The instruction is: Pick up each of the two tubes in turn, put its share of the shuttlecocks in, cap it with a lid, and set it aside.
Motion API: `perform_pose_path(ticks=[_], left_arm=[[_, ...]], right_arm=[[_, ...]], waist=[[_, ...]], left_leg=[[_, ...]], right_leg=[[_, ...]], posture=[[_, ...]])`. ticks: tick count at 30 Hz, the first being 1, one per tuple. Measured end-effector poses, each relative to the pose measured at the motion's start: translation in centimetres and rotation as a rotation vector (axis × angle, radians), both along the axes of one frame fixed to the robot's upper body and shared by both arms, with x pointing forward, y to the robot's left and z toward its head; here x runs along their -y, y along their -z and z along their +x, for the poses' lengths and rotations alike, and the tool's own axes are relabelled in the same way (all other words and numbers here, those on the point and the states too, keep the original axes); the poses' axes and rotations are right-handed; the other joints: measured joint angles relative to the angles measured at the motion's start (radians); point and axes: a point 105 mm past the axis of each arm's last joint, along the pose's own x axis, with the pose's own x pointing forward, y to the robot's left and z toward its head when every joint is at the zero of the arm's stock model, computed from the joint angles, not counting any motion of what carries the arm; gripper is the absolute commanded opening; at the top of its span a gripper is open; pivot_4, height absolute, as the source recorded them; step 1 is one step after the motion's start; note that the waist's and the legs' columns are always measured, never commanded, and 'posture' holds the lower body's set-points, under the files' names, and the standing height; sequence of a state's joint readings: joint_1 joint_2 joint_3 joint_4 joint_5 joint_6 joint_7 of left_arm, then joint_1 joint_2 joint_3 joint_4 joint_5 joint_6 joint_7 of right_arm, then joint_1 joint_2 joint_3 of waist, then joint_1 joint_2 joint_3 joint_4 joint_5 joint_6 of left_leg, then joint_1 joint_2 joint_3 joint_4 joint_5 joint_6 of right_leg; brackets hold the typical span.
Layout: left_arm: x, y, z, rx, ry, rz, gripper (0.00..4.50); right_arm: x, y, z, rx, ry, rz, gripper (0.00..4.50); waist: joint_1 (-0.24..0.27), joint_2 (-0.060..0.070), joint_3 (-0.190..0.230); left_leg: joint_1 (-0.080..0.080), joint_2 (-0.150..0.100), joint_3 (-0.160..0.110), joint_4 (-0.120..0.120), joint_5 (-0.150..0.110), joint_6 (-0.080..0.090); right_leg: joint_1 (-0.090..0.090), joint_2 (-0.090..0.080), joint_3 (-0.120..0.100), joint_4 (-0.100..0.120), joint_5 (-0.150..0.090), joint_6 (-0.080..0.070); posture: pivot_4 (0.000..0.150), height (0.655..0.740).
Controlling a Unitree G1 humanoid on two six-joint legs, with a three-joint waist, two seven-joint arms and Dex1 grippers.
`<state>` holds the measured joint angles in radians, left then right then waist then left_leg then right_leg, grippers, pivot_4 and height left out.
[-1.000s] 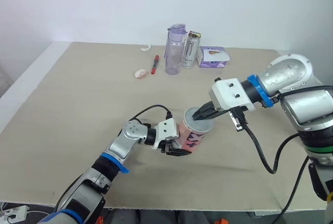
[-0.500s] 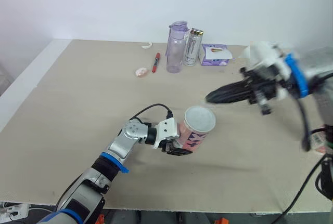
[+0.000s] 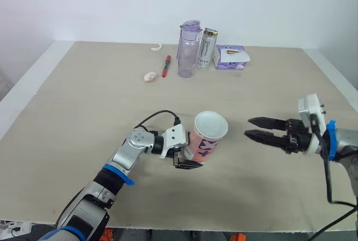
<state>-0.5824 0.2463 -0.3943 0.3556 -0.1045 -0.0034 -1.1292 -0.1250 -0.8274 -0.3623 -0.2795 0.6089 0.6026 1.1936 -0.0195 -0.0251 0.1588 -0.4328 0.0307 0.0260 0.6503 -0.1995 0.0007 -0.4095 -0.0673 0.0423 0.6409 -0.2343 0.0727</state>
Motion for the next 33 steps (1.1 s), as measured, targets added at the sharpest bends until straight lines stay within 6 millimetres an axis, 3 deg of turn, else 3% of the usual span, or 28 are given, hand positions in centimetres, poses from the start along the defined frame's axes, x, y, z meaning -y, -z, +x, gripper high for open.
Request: perform_pose_path(ticks=[1,7,15,21,26,33], left_arm=[[0.0,0.0,0.0,-0.003,0.003,-0.002,4.5],[-1.8,-0.4,-0.3,0.021,0.026,0.01,4.5],[-4.6,-1.5,-0.7,0.066,0.016,0.021,4.5],[-5.0,-2.5,-1.7,0.078,0.019,-0.004,4.5],[-5.4,-3.7,-2.5,0.052,-0.019,-0.05,4.5],[-6.5,-3.3,-3.2,0.014,-0.05,-0.034,4.5]], right_arm=[[-0.1,0.6,-0.3,-0.006,-0.004,-0.005,4.44],[-1.6,5.1,-1.8,-0.08,-0.029,0.008,4.44],[-5.1,7.3,-1.3,-0.022,-0.062,0.008,4.44],[-6.5,7.2,-0.3,0.02,-0.036,0.04,4.44],[-8.4,8.3,0.1,0.02,-0.052,0.059,4.44],[-8.8,8.6,0.4,0.042,-0.056,0.052,4.44]], waist=[[0.001,0.0,0.0],[-0.003,0.0,0.001],[0.0,-0.001,0.002],[0.0,-0.001,0.002],[0.0,0.0,0.002],[0.0,-0.001,0.002]], left_leg=[[0.0,0.0,-0.001,0.0,0.0,0.0],[-0.002,0.0,0.0,0.0,-0.002,-0.002],[-0.003,0.001,-0.001,0.0,-0.002,-0.002],[-0.003,0.0,-0.001,0.0,-0.002,-0.003],[-0.003,0.002,-0.002,0.0,-0.002,-0.003],[-0.002,0.003,-0.002,0.001,-0.002,-0.003]], right_leg=[[0.0,0.001,0.0,0.0,-0.001,0.0],[-0.001,0.001,0.002,0.0,-0.002,0.0],[-0.001,0.002,0.001,0.0,-0.003,-0.001],[-0.001,0.002,0.002,0.0,-0.003,-0.002],[-0.001,0.004,0.002,0.0,-0.003,-0.002],[0.0,0.005,0.002,0.0,-0.003,-0.002]], posture=[[0.15,0.74],[0.15,0.74],[0.15,0.74],[0.15,0.74],[0.15,0.74],[0.15,0.74]])
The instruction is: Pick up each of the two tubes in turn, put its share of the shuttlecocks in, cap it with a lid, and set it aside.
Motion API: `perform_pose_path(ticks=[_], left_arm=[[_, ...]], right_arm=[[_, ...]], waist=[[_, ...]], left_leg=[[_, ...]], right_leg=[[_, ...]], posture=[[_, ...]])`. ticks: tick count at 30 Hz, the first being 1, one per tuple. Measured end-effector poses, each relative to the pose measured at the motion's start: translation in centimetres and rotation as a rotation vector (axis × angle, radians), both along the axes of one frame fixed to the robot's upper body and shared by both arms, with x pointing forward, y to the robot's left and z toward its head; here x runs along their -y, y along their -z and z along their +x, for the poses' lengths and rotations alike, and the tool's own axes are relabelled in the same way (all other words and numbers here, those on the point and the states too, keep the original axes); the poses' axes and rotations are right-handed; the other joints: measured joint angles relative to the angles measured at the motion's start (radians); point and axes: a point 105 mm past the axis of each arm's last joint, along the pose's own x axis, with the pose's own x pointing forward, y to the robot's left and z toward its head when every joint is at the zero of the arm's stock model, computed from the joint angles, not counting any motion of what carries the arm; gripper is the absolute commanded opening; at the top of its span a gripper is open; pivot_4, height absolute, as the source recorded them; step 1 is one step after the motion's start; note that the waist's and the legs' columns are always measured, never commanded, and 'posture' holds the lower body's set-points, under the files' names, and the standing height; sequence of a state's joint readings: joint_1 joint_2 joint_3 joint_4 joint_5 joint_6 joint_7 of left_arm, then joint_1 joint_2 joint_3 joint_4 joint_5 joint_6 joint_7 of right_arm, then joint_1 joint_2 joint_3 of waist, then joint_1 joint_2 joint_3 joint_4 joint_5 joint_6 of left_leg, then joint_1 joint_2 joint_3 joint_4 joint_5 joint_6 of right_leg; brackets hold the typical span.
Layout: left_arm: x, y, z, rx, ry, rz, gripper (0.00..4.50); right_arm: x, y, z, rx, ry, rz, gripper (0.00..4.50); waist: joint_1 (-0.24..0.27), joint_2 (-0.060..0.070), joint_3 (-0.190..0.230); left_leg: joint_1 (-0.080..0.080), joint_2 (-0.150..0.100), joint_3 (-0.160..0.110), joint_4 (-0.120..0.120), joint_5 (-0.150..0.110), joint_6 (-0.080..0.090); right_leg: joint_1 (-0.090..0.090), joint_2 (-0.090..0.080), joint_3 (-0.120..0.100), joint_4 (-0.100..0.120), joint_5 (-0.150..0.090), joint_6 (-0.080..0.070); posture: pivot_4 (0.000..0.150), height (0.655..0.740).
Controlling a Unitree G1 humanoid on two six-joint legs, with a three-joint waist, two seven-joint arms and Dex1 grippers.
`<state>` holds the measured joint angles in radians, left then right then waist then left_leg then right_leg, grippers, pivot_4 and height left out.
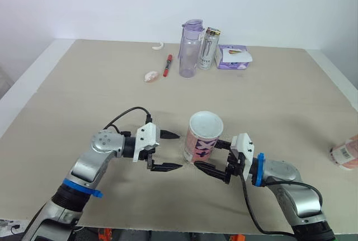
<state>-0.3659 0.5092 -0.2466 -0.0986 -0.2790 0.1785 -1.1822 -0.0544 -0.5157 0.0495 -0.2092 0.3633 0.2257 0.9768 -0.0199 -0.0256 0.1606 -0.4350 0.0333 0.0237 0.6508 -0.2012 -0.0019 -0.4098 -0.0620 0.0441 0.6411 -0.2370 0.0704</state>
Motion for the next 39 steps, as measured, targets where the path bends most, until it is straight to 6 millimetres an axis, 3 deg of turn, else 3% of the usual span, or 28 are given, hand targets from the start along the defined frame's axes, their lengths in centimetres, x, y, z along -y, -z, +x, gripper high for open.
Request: perform_pose_path(ticks=[23,24,25,39], left_arm=[[-0.7,0.0,-0.8,-0.067,-0.065,-0.073,4.5],[-0.8,0.1,-0.8,-0.06,-0.066,-0.066,4.5],[-0.9,0.1,-0.8,-0.052,-0.066,-0.063,4.5],[-1.1,0.6,-0.3,-0.03,-0.07,-0.042,4.5]], right_arm=[[-4.3,1.2,1.9,0.05,-0.083,0.033,4.44],[-4.4,1.2,1.9,0.05,-0.09,0.033,4.44],[-4.4,1.2,1.8,0.049,-0.096,0.033,3.94],[-3.3,1.1,1.4,0.073,-0.079,0.003,3.92]], waist=[[-0.001,0.0,0.0],[-0.001,0.0,0.0],[0.0,0.0,0.0],[0.0,0.0,0.0]], left_leg=[[0.004,0.006,0.002,0.0,0.0,0.0],[0.005,0.006,0.003,0.0,0.0,0.0],[0.005,0.006,0.003,0.0,0.0,0.0],[0.005,0.006,0.003,0.0,0.0,0.0]], right_leg=[[0.001,0.005,0.001,0.002,0.002,-0.006],[0.001,0.005,0.001,0.003,0.002,-0.006],[0.001,0.005,0.001,0.003,0.002,-0.006],[0.001,0.005,0.001,0.004,0.002,-0.007]], posture=[[0.15,0.74],[0.15,0.74],[0.15,0.74],[0.15,0.74]])
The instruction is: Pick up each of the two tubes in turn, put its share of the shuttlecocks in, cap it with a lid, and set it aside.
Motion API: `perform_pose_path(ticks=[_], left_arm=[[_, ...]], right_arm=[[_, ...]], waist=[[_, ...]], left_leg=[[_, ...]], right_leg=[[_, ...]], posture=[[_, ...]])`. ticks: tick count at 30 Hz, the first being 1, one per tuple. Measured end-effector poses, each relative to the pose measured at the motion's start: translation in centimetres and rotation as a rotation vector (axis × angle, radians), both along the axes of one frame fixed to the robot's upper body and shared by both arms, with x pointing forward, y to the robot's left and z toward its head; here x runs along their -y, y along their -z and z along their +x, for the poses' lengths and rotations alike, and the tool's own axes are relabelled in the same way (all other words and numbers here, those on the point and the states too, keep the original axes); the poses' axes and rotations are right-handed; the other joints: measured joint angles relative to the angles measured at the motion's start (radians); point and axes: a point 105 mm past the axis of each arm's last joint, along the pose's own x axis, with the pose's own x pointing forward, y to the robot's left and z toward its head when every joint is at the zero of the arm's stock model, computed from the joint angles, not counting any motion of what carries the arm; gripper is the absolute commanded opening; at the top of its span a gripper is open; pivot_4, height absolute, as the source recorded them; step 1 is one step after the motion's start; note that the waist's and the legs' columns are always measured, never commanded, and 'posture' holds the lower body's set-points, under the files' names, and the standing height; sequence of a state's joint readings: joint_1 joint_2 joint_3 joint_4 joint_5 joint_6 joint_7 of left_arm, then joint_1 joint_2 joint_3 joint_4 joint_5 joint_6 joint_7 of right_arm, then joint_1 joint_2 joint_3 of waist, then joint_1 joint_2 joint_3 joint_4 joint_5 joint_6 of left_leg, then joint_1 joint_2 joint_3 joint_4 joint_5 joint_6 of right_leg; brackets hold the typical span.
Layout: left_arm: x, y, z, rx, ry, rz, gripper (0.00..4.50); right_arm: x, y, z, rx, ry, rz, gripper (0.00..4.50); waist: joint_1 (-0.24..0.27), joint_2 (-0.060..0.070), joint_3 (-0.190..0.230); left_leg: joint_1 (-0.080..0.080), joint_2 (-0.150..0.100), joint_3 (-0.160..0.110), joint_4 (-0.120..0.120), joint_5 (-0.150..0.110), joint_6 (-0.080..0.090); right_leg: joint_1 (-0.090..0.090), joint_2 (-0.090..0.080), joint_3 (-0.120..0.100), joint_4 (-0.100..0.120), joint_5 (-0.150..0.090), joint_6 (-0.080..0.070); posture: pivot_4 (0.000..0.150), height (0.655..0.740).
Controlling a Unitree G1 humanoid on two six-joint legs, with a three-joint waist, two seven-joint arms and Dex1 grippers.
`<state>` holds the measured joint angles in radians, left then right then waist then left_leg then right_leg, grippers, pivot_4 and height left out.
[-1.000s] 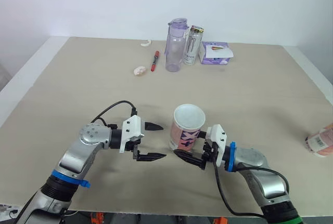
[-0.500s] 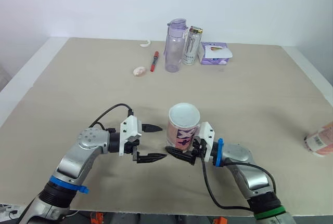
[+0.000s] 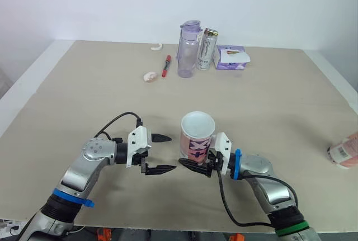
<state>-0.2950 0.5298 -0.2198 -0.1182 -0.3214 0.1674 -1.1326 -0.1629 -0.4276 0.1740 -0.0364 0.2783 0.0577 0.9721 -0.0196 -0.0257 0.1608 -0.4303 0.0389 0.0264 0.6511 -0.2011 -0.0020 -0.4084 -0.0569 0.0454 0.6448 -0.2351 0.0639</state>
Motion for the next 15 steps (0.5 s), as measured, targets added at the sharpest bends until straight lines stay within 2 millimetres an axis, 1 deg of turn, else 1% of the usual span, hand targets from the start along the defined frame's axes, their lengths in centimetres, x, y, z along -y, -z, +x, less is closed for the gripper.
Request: perform_pose_path(ticks=[1,2,3,4,5,6,8,13,15], left_arm=[[0.0,0.0,0.0,0.002,0.003,-0.001,4.5],[0.1,-0.1,0.0,0.007,0.01,-0.003,4.5],[0.2,-0.1,-0.1,0.01,0.017,-0.005,4.5],[0.2,-0.1,-0.1,0.009,0.018,-0.005,4.5],[0.4,-0.1,-0.1,0.01,0.025,-0.007,4.5],[0.5,-0.2,-0.2,0.011,0.027,-0.009,4.5],[0.5,-0.2,-0.2,0.011,0.032,-0.008,4.5],[1.2,-0.3,-0.3,0.02,0.059,-0.013,4.5],[1.6,-0.4,-0.4,0.029,0.079,-0.018,4.5]], right_arm=[[0.2,-0.1,0.0,0.002,0.011,0.002,3.92],[1.0,-0.4,-0.1,0.004,0.051,0.016,3.92],[2.1,-0.8,-0.2,0.008,0.102,0.029,3.92],[2.6,-0.9,-0.1,0.011,0.123,0.032,3.92],[3.8,-1.3,-0.1,0.013,0.179,0.044,3.92],[4.4,-1.4,-0.2,0.012,0.207,0.054,3.92],[6.4,-1.6,-0.3,0.003,0.309,0.071,3.92],[13.5,-2.1,0.5,0.013,0.684,0.129,3.92],[17.0,-2.3,0.9,0.025,0.874,0.175,3.92]], waist=[[0.0,0.0,0.0],[0.001,0.0,0.0],[0.002,0.0,0.0],[0.002,0.0,0.0],[0.002,0.0,0.0],[0.002,0.0,0.0],[0.002,0.0,0.0],[0.002,0.0,0.0],[0.002,0.0,0.0]], left_leg=[[0.0,0.0,0.0,0.0,0.0,0.0],[0.0,0.0,0.0,0.0,0.0,0.0],[0.0,0.0,0.0,0.0,0.0,0.0],[0.0,0.0,0.0,0.0,0.0,0.0],[0.0,-0.001,0.001,0.0,0.0,-0.001],[0.0,-0.001,0.0,0.0,0.0,-0.001],[0.0,0.0,0.0,0.0,0.0,-0.001],[0.0,0.0,0.001,0.001,0.0,-0.001],[0.001,0.0,0.001,0.001,0.0,-0.001]], right_leg=[[0.0,0.0,0.0,0.0,0.0,0.0],[0.0,0.0,0.0,0.0,0.0,0.0],[0.0,0.0,0.001,0.0,0.0,0.0],[0.0,0.0,0.001,0.0,0.0,0.0],[0.0,0.0,0.001,0.0,0.0,0.0],[0.0,0.0,0.001,0.0,0.0,0.0],[0.0,0.0,0.001,0.0,0.0,0.0],[0.0,0.0,0.002,0.0,0.0,0.0],[0.0,0.0,0.002,0.0,0.0,0.001]], posture=[[0.15,0.74],[0.15,0.74],[0.15,0.74],[0.15,0.74],[0.15,0.74],[0.15,0.74],[0.15,0.74],[0.15,0.74],[0.15,0.74]])
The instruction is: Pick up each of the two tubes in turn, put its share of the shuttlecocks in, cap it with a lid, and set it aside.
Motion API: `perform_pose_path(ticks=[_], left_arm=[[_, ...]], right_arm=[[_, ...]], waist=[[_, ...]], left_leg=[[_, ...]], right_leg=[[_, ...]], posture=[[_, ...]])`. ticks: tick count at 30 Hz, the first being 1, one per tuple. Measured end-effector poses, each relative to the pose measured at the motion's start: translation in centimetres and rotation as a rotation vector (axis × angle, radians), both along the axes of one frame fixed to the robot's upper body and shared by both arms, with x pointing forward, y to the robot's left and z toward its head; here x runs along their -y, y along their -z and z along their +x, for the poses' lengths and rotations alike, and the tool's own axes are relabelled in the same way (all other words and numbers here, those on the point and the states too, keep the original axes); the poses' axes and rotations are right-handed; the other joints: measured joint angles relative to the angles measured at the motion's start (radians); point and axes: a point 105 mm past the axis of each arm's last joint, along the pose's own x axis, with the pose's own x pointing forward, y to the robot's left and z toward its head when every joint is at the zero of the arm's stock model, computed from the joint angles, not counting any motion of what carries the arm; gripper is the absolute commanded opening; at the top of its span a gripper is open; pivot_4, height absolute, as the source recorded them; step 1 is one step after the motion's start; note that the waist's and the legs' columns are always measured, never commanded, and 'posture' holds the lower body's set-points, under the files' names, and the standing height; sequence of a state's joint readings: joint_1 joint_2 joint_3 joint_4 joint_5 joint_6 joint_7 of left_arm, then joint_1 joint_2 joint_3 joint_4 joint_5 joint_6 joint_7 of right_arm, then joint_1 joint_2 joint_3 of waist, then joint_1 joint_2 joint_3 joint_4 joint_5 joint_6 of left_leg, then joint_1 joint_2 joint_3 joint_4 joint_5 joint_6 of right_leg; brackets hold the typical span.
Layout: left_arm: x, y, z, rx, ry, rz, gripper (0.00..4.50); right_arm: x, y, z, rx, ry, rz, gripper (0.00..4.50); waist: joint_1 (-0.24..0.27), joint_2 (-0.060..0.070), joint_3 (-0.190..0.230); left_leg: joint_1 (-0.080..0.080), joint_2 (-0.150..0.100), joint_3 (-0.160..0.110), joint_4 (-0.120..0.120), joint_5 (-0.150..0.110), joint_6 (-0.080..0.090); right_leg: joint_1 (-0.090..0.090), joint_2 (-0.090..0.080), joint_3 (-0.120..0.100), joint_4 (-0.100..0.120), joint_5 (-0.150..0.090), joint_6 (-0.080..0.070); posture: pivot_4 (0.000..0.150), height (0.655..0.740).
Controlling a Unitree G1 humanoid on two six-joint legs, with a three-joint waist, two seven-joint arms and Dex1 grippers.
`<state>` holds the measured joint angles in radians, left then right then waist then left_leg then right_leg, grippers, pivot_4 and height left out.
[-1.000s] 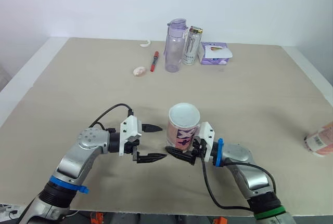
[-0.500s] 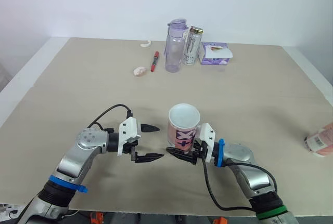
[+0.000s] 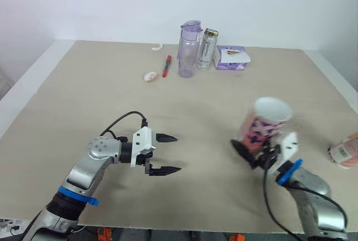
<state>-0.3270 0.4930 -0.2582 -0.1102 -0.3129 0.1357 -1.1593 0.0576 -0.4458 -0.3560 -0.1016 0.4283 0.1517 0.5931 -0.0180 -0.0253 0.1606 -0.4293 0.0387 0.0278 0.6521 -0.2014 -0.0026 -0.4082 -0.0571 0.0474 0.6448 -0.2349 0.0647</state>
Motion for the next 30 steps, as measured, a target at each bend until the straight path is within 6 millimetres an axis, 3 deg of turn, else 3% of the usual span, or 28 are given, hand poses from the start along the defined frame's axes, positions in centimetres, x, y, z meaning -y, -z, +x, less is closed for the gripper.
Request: perform_pose_path(ticks=[4,12,30], left_arm=[[0.2,0.1,-0.1,-0.002,0.01,0.0,4.5],[0.3,0.2,-0.1,-0.004,0.01,-0.001,4.5],[0.2,0.3,0.0,0.001,-0.008,0.007,4.5]], right_arm=[[4.6,0.4,0.4,-0.008,0.24,0.046,3.92],[8.8,1.8,0.6,-0.04,0.47,0.106,3.92],[9.0,2.0,1.2,-0.027,0.498,0.091,3.92]], waist=[[-0.003,0.001,0.0],[-0.003,0.006,0.001],[-0.004,0.006,0.001]], left_leg=[[0.001,0.001,0.0,0.0,0.0,0.0],[0.001,0.001,0.001,-0.001,0.0,0.0],[0.002,0.003,0.001,-0.001,0.0,0.0]], right_leg=[[0.0,0.001,0.001,0.0,0.0,0.0],[0.0,0.002,0.003,0.0,0.0,0.0],[0.0,0.008,0.009,0.0,0.0,0.0]], posture=[[0.15,0.74],[0.15,0.74],[0.15,0.74]])
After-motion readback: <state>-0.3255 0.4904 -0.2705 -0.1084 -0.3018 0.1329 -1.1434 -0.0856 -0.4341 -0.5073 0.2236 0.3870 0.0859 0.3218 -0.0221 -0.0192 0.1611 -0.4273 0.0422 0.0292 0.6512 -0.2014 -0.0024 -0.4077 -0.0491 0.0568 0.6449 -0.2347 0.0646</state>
